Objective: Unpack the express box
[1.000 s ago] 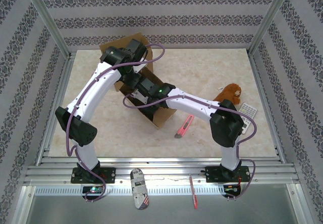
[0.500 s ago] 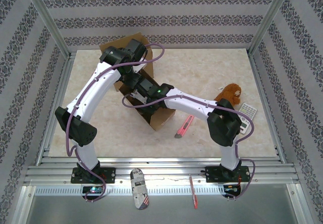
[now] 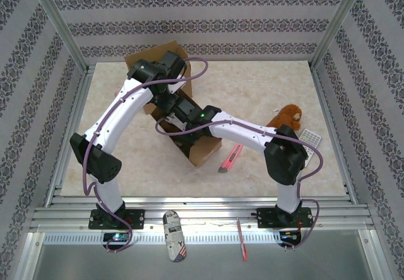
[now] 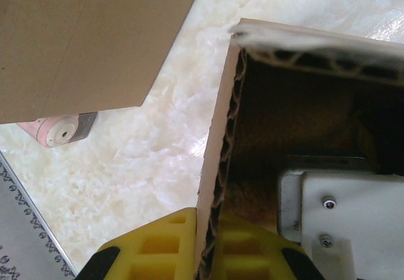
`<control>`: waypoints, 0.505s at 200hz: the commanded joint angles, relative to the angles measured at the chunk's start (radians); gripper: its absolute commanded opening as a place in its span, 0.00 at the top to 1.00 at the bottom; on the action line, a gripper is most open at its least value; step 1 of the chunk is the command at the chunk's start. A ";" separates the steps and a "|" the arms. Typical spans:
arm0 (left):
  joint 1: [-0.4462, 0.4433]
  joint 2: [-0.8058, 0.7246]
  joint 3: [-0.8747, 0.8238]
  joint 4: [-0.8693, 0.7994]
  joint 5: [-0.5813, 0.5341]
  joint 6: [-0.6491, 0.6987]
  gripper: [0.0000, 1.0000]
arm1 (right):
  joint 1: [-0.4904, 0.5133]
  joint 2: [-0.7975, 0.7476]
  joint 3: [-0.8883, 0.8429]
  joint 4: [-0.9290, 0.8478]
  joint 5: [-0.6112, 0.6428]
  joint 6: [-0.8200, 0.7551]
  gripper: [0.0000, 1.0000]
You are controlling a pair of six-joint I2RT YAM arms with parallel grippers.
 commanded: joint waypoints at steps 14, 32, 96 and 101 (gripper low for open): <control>-0.005 -0.004 -0.024 0.028 -0.040 -0.008 1.00 | 0.006 -0.118 -0.022 0.045 -0.030 0.012 1.00; -0.002 0.000 -0.032 0.030 -0.043 -0.010 1.00 | 0.008 -0.152 -0.035 0.064 -0.036 0.021 1.00; 0.005 0.009 -0.048 0.034 -0.054 -0.011 1.00 | 0.013 -0.256 -0.083 0.123 -0.061 0.046 1.00; 0.007 0.009 -0.049 0.036 -0.055 -0.013 1.00 | 0.013 -0.264 -0.085 0.125 -0.062 0.047 1.00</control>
